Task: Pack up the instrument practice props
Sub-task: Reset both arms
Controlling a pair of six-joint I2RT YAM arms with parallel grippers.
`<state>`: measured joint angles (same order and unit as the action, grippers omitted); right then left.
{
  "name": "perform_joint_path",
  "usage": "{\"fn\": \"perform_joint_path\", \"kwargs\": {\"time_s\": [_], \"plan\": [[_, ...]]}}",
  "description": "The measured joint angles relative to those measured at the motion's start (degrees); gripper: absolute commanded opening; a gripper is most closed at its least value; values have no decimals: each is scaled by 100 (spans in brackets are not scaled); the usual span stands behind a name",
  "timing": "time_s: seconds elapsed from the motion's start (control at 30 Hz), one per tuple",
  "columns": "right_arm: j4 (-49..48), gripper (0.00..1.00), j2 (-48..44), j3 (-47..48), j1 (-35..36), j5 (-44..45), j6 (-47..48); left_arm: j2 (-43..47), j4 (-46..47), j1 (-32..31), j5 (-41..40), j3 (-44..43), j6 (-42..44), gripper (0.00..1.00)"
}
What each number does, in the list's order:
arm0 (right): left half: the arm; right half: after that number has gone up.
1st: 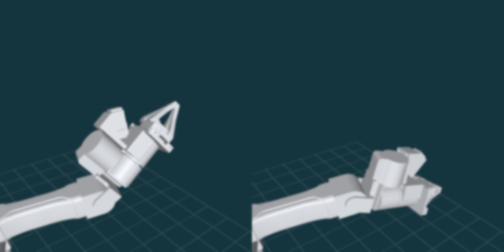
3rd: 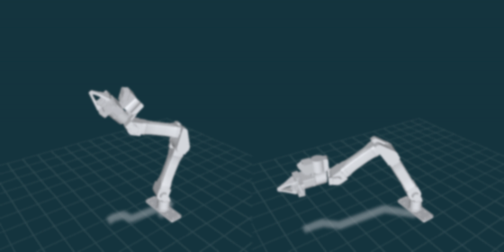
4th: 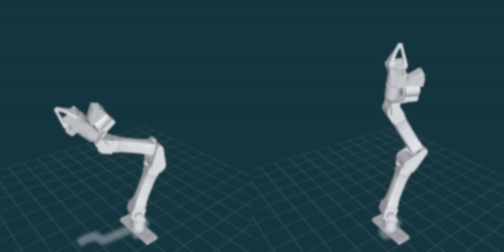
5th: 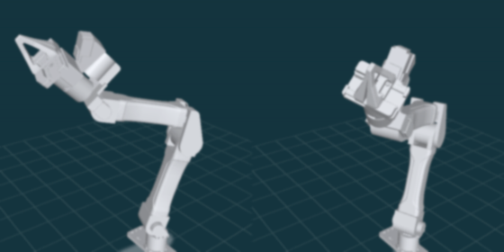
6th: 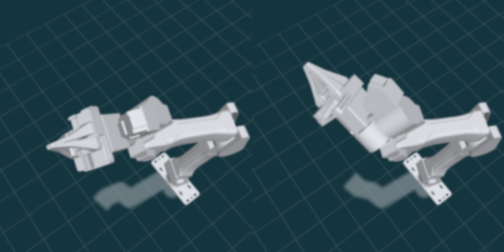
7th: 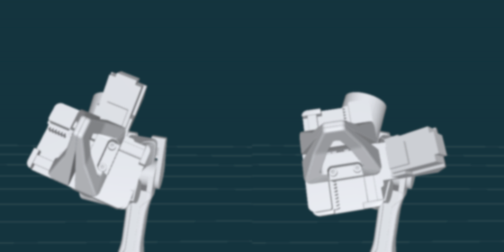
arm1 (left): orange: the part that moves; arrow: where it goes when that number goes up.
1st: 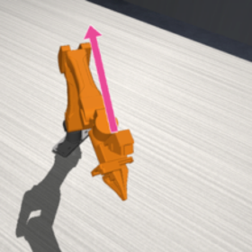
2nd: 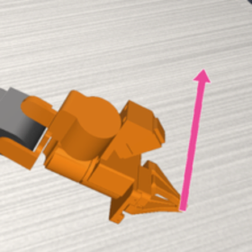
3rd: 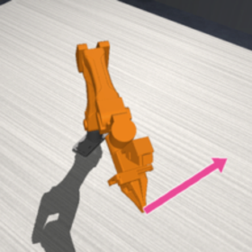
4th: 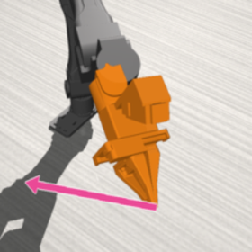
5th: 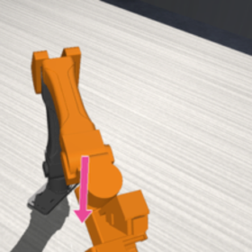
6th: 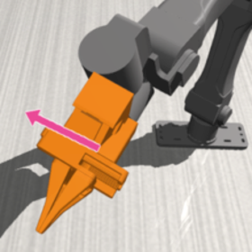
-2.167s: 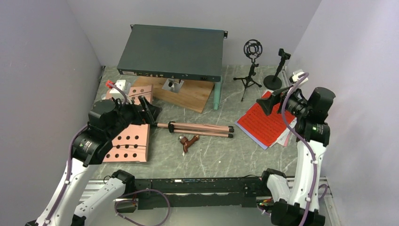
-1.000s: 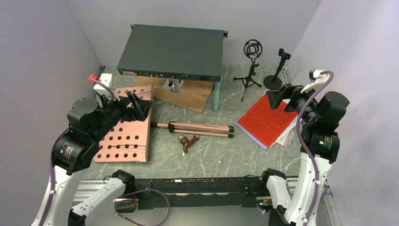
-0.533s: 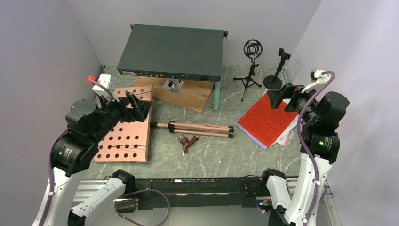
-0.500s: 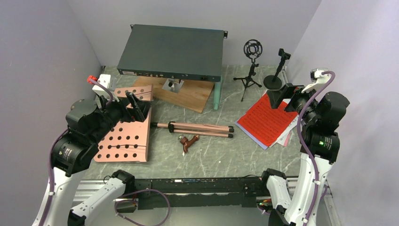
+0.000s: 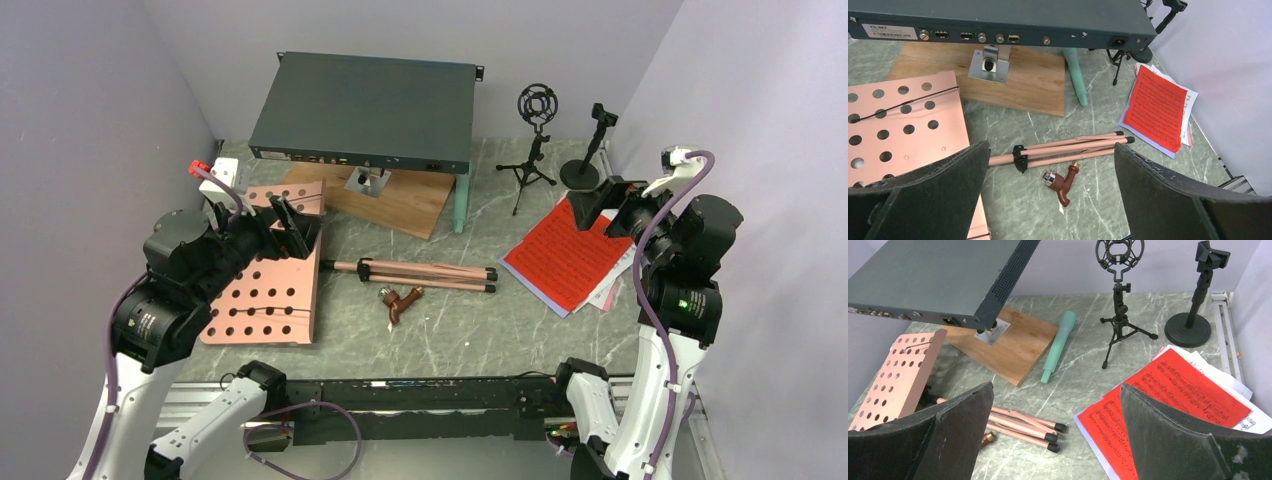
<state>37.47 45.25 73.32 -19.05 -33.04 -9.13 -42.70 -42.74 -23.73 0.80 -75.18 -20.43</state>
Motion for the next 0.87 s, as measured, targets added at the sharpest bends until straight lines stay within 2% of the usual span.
{"fn": "perform_joint_path", "kwargs": {"time_s": [0.87], "plan": [[-28,100,-55,-129,0,131,-46,-2,0,0,-7,92,0,100]]}}
